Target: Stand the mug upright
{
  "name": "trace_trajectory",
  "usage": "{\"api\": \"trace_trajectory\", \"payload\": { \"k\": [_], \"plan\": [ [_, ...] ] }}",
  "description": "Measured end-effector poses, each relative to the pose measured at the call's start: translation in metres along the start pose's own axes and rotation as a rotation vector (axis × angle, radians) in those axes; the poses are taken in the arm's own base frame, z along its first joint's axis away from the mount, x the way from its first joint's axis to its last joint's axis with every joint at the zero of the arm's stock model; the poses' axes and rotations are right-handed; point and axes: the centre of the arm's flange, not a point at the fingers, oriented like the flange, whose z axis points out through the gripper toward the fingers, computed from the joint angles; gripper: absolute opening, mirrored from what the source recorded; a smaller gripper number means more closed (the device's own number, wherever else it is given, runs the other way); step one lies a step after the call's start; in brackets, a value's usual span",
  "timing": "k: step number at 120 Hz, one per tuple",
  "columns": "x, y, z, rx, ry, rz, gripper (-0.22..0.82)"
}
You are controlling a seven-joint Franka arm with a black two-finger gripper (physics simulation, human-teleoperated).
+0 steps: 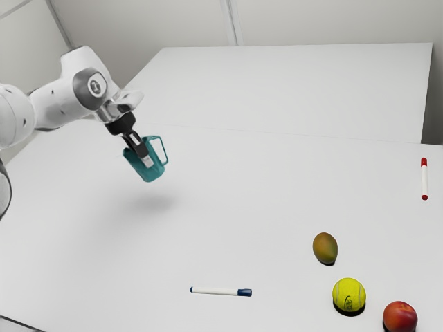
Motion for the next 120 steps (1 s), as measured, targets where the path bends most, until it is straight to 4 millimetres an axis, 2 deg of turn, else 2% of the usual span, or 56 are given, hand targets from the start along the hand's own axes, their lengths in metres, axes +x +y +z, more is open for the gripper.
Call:
{"api": "trace_trajectory", "payload": {
  "k": [12, 30, 49, 57, 68, 77, 88, 95, 101, 110, 120],
  "plan": [
    [0.006, -0.002, 0.025, 0.117, -0.064, -0.014, -0.17],
    [-0.005, -0.004, 0.058, 0.185, -0.084, -0.096, -0.17],
    [-0.014, -0.008, 0.075, 0.211, -0.070, -0.196, -0.17],
    [-0.017, -0.008, 0.080, 0.214, -0.062, -0.230, -0.07],
    [-0.021, -0.008, 0.088, 0.217, -0.056, -0.271, 0.14],
    [-0.022, -0.009, 0.088, 0.223, -0.045, -0.301, 0.27],
    [-0.021, -0.010, 0.085, 0.232, -0.029, -0.328, 0.39],
    [-0.018, -0.010, 0.074, 0.243, -0.008, -0.340, 0.44],
    [-0.010, -0.011, 0.053, 0.259, 0.019, -0.349, 0.48],
    [0.002, -0.010, -0.008, 0.278, 0.067, -0.364, 0.51],
    [0.008, 0.007, -0.088, 0.286, 0.109, -0.378, 0.54]
  ]
}}
